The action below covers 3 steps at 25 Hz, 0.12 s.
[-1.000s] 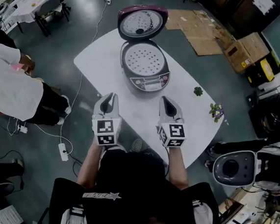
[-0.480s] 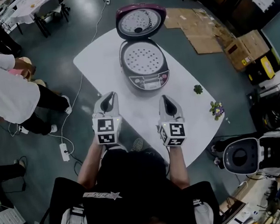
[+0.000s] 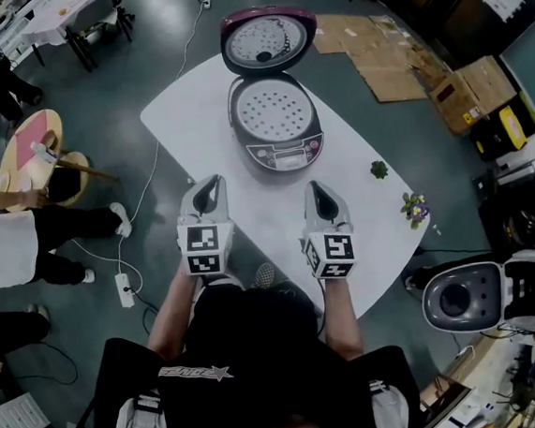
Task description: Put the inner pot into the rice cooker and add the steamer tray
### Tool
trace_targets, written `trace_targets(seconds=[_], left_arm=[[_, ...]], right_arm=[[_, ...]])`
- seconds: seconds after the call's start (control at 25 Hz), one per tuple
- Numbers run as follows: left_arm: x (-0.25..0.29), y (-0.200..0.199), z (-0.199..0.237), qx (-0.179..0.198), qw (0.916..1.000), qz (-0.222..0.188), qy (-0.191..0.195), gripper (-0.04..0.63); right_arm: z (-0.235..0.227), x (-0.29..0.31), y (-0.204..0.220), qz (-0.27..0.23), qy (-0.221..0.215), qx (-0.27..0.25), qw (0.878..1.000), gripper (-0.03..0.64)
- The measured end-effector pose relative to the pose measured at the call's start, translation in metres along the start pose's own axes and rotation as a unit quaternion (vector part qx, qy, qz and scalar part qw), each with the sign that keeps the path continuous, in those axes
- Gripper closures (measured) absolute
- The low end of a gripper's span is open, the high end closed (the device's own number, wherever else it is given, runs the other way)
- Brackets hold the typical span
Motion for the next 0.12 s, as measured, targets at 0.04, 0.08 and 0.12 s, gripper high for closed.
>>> trace_targets(seconds=[0.04,0.08,0.12], left_arm=[[0.0004,-0.0003,0.0001,0.0,1.0,0.0,0.0,0.572],[0.0006,-0.0006,0.0004,0.0,1.0,0.0,0.001,0.572],[0.0008,-0.0009,0.0007,0.0,1.0,0.0,0.001,0.572]], right_arm=[[0.0001,0.0004,0.0001,0.0,0.0,0.0,1.0,0.612],[0.0003,0.0008,0.0,0.001,0.0,0.0,1.0,0.612],[0.0005,0.0012,-0.0001,0.001,0.0,0.0,1.0,0.612]])
Point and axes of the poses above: the fingertips, and each gripper's own axes: x forward along the fingers, z to its left, y out of its underside, the point moved 8 cm from there along -x, backward along the fingers, and after that the axes turned 13 degrees about -x, right-handed, at the moved point
